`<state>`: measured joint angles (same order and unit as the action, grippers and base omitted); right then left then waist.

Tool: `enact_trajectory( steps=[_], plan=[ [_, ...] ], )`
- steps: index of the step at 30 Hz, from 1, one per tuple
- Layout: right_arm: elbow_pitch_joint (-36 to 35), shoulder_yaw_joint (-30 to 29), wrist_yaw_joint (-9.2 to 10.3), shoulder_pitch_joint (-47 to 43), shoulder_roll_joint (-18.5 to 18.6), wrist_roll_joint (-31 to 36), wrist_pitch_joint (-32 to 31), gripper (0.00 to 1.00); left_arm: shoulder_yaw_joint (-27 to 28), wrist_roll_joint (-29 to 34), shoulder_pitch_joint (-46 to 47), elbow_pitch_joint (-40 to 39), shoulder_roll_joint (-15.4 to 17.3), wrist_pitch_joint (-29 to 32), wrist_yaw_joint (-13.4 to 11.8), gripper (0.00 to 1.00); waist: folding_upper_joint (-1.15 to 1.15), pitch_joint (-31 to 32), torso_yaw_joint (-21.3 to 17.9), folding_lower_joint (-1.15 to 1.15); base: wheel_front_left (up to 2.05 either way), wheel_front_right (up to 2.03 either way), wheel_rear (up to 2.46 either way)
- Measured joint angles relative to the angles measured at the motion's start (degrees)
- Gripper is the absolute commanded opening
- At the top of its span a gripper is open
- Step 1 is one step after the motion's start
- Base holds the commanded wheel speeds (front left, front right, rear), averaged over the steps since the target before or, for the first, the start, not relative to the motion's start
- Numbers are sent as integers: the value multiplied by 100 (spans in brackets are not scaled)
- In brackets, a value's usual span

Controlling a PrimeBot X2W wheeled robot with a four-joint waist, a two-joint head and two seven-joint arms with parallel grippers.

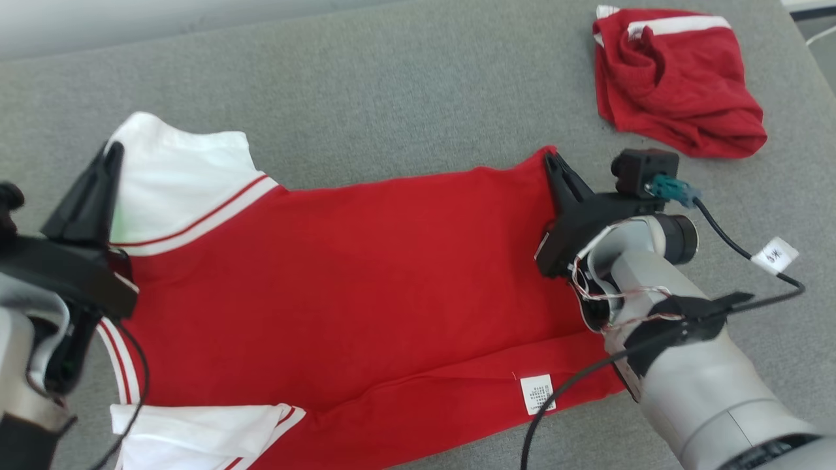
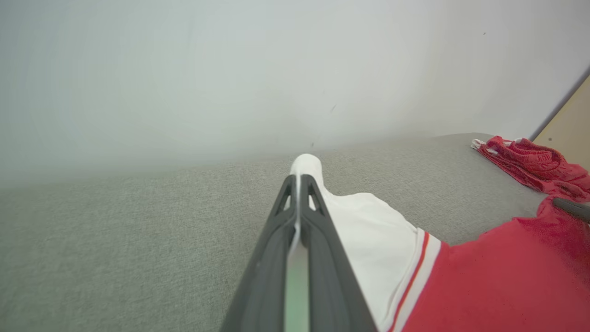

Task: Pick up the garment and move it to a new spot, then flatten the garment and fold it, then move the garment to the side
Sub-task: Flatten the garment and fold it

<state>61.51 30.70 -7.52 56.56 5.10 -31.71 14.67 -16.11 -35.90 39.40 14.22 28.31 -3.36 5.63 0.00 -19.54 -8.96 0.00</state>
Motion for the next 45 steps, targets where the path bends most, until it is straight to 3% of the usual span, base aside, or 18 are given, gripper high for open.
enact_trajectory(
  steps=[6, 17, 30, 34, 45],
  plan=[
    [-737, 375, 0, -561, 448, -281, 31, 0, 19, -51, -686, -694, -48, -255, -118, 0, 0, 271, 83, 0, 0, 0, 0],
    [-2069, 550, 1, -1656, 1146, -802, 45, 0, 4, -46, -2035, -1748, -119, -750, -380, 0, 0, 567, 285, -1, 0, 0, 0],
    [-2736, 659, 1, -2439, 1602, -1312, 45, 0, -48, 381, -3155, -2085, -566, -1135, -450, 0, -1, 759, 492, -1, 0, 0, 0],
    [-2969, 797, 1, -2674, 1753, -1428, 46, 0, 108, 416, -3360, -2069, -865, -1139, -413, 0, 0, 805, 591, -1, 0, 0, 0],
    [-3419, 877, 1, -3112, 2149, -1506, 46, 0, 684, 762, -3672, -1573, -1618, -1141, -9, 0, -1, 943, 740, 0, 0, 0, 0]
  ],
)
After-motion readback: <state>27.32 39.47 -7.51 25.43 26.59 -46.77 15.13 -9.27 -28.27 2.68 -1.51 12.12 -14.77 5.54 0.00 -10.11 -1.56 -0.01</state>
